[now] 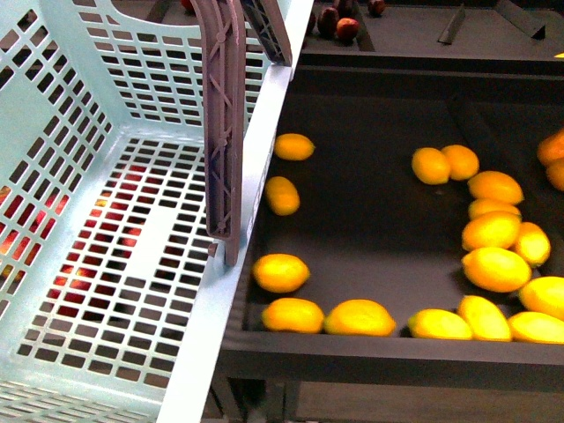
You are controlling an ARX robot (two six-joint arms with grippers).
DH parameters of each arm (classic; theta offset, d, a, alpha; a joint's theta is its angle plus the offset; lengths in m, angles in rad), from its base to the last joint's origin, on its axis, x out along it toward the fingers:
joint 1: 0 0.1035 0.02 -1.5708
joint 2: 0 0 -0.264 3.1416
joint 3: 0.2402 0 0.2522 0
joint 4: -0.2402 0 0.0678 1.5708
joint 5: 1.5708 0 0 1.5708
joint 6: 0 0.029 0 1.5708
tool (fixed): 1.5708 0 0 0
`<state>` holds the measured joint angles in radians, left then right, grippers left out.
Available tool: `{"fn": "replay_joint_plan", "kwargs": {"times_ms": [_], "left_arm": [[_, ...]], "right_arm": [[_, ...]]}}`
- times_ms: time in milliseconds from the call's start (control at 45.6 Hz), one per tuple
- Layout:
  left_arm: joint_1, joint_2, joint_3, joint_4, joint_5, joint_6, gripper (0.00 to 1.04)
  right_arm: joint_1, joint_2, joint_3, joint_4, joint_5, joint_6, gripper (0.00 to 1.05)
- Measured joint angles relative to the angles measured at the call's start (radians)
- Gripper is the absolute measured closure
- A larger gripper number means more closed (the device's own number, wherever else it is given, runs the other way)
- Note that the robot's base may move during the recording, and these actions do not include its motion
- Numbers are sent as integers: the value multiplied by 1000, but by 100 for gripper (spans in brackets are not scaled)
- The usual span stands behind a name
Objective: Pick lemon and mango into basket
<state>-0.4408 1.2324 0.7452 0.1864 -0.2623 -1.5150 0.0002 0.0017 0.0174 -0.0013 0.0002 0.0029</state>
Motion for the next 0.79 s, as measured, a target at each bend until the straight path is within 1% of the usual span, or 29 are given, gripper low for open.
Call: {"fn": "replay_joint_plan", "kwargs": {"times_ms": [219,395,504,548,592,636,702,789], "left_arm": [[5,-2,0,-1,-2,3,75],[12,-2,0,-1,-24,17,75],[7,-1,0,-2,1,13,75],[1,18,42,-115,-32,58,75],[1,58,89,-185,-53,195,75],[6,99,124,-197,-62,306,75],[16,157,171,-198,-69,402,75],[25,237,236,-192,-61,469,75]], "right_arm": [[-1,0,0,0,-8,0,9],[-1,1,0,0,-6,0,9],[-2,1,0,0,-4,0,9],[-1,1,0,0,-3,0,9],[-1,1,0,0,-4,0,9],[-1,1,0,0,-3,0,9],[-1,1,0,0,0,0,9],[-1,1,0,0,0,0,9]]}}
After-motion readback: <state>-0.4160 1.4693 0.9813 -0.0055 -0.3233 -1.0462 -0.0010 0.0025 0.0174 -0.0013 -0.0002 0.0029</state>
